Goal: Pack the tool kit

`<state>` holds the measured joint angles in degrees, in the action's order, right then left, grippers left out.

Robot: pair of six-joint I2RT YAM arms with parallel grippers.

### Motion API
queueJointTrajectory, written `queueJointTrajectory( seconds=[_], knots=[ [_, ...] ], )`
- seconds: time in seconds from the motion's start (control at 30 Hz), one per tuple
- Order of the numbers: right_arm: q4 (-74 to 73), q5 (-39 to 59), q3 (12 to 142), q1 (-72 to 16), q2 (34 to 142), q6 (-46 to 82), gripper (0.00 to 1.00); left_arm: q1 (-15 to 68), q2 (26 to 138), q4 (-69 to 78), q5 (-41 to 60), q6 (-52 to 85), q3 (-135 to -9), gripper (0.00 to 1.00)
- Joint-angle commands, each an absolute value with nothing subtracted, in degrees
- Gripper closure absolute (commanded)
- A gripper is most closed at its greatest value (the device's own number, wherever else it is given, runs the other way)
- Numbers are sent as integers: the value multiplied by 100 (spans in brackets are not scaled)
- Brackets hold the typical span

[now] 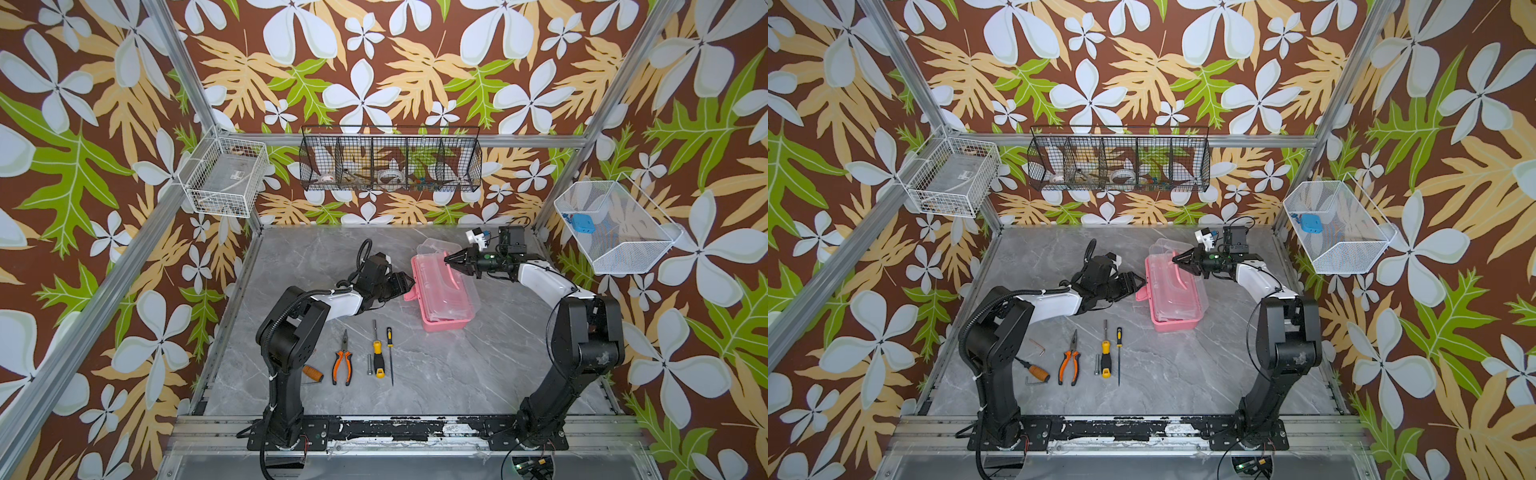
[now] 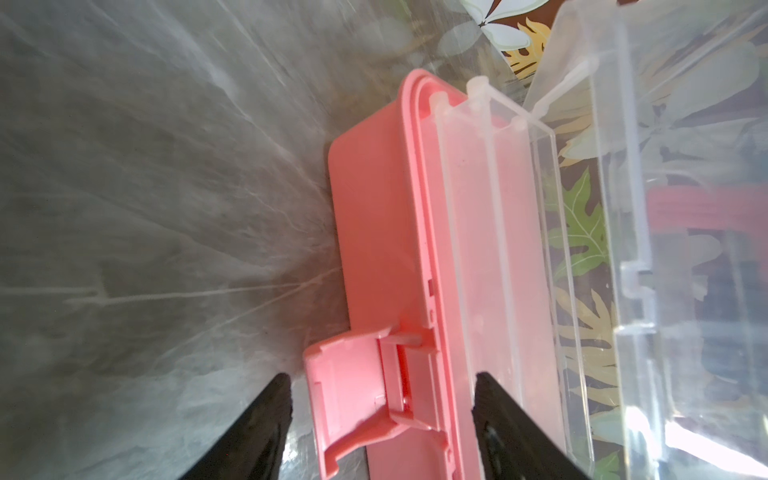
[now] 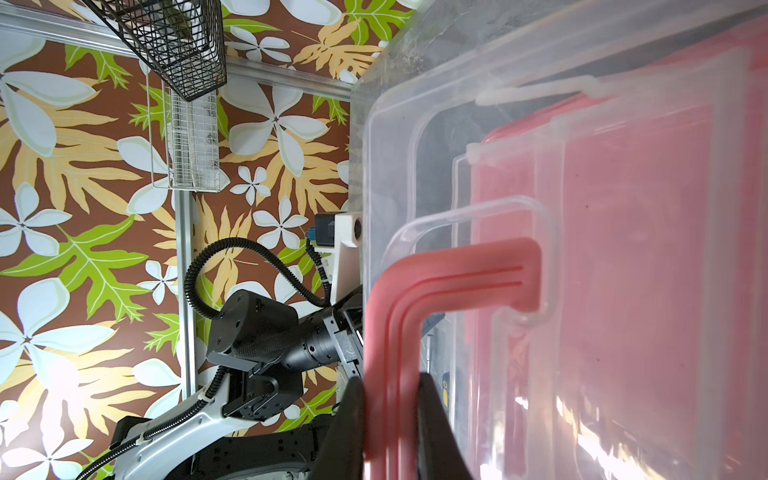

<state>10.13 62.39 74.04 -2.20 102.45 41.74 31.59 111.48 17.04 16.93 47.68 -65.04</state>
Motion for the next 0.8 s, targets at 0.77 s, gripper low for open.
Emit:
queueJointTrajectory(
  seconds=[0.77],
  knots=[
    [694, 6455, 7425, -130, 10365, 4210, 86, 3406, 11548, 1134, 1040, 4438, -6990, 39]
  ],
)
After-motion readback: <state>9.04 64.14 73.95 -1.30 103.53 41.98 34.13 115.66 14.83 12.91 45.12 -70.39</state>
